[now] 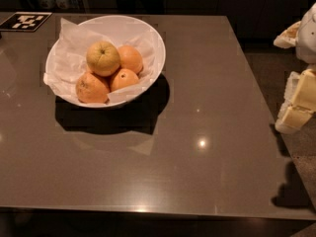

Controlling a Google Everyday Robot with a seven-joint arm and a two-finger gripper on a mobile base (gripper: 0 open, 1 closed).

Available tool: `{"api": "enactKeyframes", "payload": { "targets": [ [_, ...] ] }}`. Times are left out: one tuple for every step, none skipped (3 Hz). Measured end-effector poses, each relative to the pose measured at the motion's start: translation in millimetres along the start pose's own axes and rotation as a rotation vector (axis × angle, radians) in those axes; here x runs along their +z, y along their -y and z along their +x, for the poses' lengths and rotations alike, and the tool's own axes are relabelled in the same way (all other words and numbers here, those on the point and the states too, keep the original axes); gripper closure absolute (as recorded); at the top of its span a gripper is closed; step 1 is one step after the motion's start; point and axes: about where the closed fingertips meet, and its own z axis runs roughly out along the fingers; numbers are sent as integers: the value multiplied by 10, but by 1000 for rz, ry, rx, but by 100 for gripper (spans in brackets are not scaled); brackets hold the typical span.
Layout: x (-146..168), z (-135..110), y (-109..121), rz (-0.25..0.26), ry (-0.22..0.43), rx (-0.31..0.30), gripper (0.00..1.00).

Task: Pick orange from white bowl

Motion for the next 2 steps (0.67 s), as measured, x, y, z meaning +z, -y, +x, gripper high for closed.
{"api": "enactKeyframes", "payload": {
  "targets": [
    [0,0,0,0,0,0,0],
    [-34,-114,26,15,-15,-26,0]
  ]
}}
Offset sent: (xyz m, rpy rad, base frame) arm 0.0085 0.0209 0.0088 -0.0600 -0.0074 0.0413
